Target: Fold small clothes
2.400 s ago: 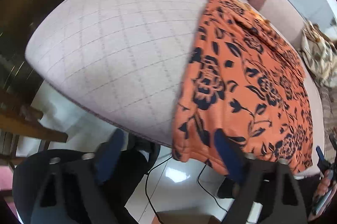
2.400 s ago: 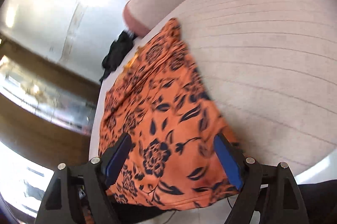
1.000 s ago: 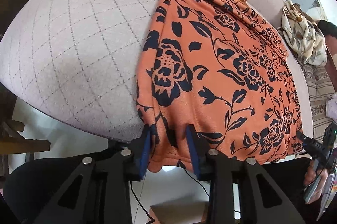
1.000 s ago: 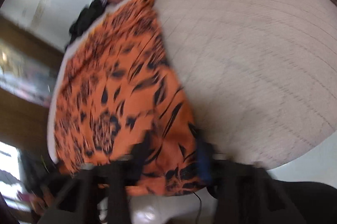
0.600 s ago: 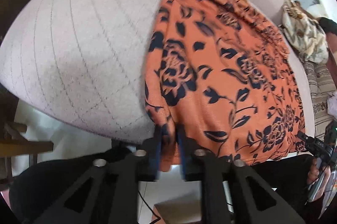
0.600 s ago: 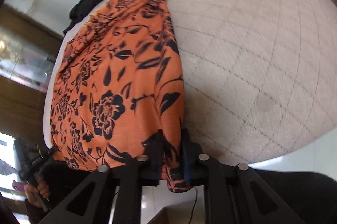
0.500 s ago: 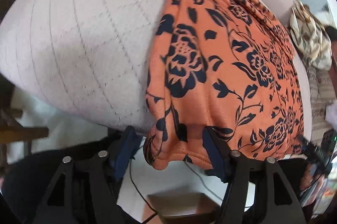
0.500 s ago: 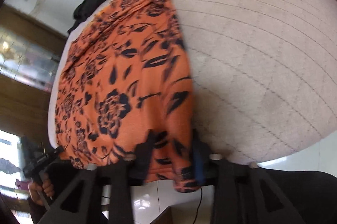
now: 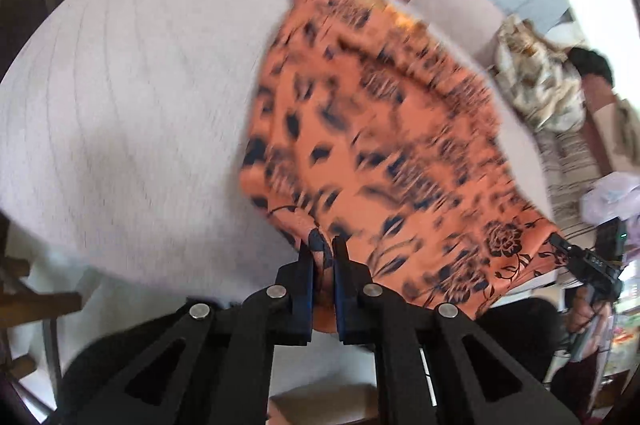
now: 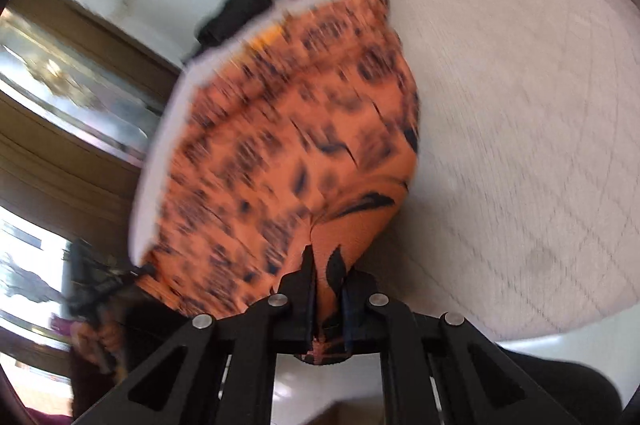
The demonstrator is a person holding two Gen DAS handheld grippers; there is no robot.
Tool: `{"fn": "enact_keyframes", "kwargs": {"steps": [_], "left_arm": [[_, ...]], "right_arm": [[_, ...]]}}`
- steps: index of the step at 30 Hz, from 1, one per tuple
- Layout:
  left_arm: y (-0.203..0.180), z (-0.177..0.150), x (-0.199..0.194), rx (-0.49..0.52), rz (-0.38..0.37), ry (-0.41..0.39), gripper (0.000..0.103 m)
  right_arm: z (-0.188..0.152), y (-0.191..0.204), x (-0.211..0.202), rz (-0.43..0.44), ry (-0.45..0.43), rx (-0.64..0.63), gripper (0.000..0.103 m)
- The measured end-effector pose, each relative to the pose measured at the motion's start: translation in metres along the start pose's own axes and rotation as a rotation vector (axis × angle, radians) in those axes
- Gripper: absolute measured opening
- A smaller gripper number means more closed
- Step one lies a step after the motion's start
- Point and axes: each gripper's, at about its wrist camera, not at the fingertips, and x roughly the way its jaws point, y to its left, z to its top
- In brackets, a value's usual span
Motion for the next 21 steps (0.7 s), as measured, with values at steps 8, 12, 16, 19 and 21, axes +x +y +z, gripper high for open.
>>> {"fn": "enact_keyframes", "kwargs": {"steps": [8, 12, 16, 19, 21], "left_arm": [[-0.012, 0.087, -0.03, 0.005, -0.11, -0.137, 0.008], [-0.017, 0.152, -0.012, 0.024, -0.073, -0.169, 0.008], [-0.014, 0.225, 0.025, -0.001, -0.041, -0.166, 0.008], [-0.012, 0.275, 0.054, -0.022, -0.012, -0.175, 0.008], [-0.014, 0.302, 0.073, -0.021, -0.003, -0.186, 0.008]], "right_arm": [[0.071, 0.012, -0.02, 0.08, -0.171, 0.022, 0.01], [0.125, 0.002, 0.002, 0.094, -0.217, 0.076, 0.01], [0.195, -0.009, 0.041, 0.121, -0.275, 0.15, 0.01], [0.237, -0.017, 0.067, 0.168, -0.334, 0.203, 0.01], [0.263, -0.021, 0.089, 0.172, -0.375, 0.23, 0.01]]}}
